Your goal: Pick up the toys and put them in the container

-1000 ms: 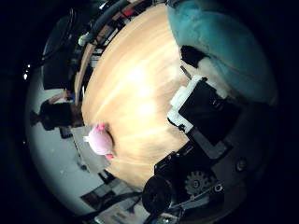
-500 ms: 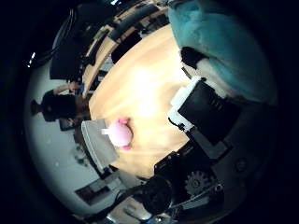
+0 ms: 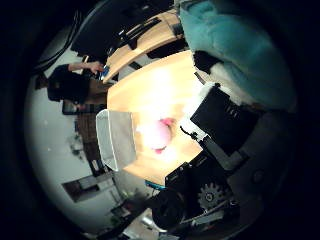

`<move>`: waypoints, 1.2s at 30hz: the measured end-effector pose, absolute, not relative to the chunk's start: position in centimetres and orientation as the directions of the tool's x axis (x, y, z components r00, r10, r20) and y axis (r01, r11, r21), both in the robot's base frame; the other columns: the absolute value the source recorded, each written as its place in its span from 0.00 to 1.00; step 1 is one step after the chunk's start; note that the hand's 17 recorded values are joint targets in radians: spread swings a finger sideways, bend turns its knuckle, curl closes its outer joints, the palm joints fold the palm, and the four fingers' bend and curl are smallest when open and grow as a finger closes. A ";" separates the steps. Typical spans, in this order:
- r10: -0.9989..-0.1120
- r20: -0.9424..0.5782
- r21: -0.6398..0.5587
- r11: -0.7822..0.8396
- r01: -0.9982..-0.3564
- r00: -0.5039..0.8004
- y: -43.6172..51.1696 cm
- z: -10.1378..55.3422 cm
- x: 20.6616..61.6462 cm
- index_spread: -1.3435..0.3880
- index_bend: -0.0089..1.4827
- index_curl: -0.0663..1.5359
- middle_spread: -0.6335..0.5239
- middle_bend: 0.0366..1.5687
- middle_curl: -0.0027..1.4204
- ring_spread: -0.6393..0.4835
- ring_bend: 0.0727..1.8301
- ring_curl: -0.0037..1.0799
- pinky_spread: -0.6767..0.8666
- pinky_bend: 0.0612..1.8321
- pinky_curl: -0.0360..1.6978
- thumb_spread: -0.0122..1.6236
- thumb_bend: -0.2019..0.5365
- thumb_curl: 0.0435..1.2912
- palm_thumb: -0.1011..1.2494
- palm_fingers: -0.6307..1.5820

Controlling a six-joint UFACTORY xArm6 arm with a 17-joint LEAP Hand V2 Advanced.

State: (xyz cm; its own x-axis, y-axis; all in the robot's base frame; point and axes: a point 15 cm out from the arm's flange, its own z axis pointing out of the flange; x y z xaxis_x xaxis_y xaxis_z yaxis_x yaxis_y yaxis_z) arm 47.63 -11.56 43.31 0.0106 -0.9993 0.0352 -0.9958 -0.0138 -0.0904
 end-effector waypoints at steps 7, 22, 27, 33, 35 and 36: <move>-0.988 0.030 -0.092 -0.155 -0.984 0.153 -1.8 45.3 46.8 0.45 0.25 0.45 0.18 0.50 0.42 0.22 0.62 0.41 0.03 0.57 0.21 0.50 0.25 0.29 0.90 0.83; -0.901 0.015 -0.096 -0.433 -0.897 0.433 16.6 47.5 40.9 0.45 0.23 0.47 0.18 0.51 0.42 0.22 0.62 0.41 0.03 0.56 0.22 0.50 0.25 0.29 0.91 0.83; -0.858 -0.016 -0.095 -0.510 -0.855 0.514 21.6 47.5 38.4 0.45 0.23 0.47 0.17 0.50 0.41 0.22 0.62 0.42 0.03 0.55 0.23 0.51 0.25 0.29 0.91 0.83; -0.804 -0.025 -0.100 -0.589 -0.802 0.594 26.2 47.6 35.5 0.44 0.23 0.48 0.17 0.50 0.41 0.22 0.62 0.42 0.03 0.55 0.23 0.52 0.25 0.29 0.91 0.83; -0.786 -0.026 -0.100 -0.612 -0.784 0.617 27.4 47.6 34.6 0.44 0.22 0.48 0.17 0.50 0.41 0.22 0.62 0.42 0.03 0.55 0.23 0.52 0.25 0.29 0.91 0.83; -0.779 -0.026 -0.102 -0.621 -0.777 0.626 27.8 47.7 34.3 0.44 0.22 0.48 0.17 0.50 0.41 0.22 0.62 0.42 0.03 0.55 0.23 0.52 0.25 0.29 0.91 0.83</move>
